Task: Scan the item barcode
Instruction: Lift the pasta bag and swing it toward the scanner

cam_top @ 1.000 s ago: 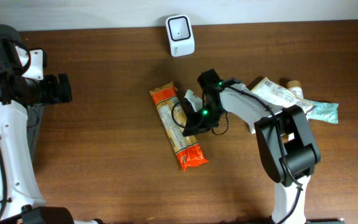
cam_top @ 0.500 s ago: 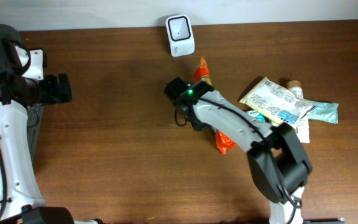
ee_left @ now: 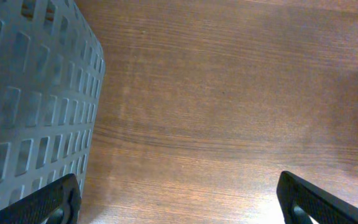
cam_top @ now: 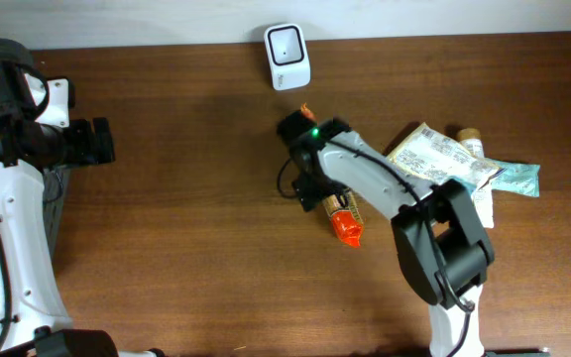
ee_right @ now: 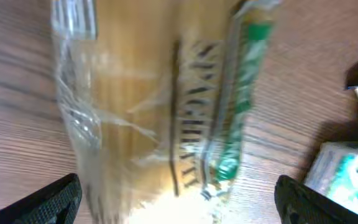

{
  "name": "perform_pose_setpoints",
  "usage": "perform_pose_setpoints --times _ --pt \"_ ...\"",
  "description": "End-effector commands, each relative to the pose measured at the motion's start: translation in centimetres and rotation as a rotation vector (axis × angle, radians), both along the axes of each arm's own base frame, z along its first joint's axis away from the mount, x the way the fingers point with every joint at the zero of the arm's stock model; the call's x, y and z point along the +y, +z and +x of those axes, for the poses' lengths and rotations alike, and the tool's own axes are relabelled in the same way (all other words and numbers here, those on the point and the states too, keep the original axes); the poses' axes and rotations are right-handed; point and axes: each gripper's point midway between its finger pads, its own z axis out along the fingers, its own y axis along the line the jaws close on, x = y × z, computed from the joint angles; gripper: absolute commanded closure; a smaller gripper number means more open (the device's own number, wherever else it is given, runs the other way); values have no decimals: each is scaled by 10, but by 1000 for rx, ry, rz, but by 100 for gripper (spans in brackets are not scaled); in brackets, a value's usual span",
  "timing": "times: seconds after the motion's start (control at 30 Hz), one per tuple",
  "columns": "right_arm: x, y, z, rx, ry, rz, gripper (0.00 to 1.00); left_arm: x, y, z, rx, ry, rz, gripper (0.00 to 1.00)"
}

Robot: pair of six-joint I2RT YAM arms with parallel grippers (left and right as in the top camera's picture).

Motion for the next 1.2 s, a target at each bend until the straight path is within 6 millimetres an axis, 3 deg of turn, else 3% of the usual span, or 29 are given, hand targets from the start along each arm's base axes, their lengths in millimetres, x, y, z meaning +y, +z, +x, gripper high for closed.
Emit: perform_pose_setpoints --times 0.0,0.03,0.1,0.17,0.27,0.37,0.5,0.6,0.67,0.7,0.77,0.97,1.03,1.17 --pt "21 64 24 -83 0 145 1 3 3 0 -9 -4 9 1" --pt "20 80 24 -73 12 165 1 3 3 0 -8 -4 9 1" --pt "12 83 18 -2 7 211 1 3 3 0 -9 -4 9 1" --pt "11 69 8 82 28 266 1 3 3 0 -9 -4 9 1" --pt "2 31 -17 201 69 257 1 3 3 0 -8 -4 9 1" --pt "2 2 -16 176 73 268 1 3 3 0 -8 -4 9 1" --pt "-3 -22 -12 129 78 248 3 3 3 0 -9 -4 9 1" --pt "-10 -24 -11 132 60 246 53 3 3 0 -9 -4 9 1" --pt "-5 -22 -10 139 19 297 77 3 3 0 -8 -4 9 1" --pt "6 -15 -9 151 18 371 88 3 3 0 -9 -4 9 1" --pt "23 4 -5 153 27 467 96 3 3 0 -8 -4 9 1" --pt "60 122 -7 88 196 712 96 3 3 0 -8 -4 9 1" --pt "72 159 -22 83 289 828 96 3 3 0 -9 -4 9 1" --pt "87 215 -58 91 477 1021 96 3 3 0 -8 -4 9 1"
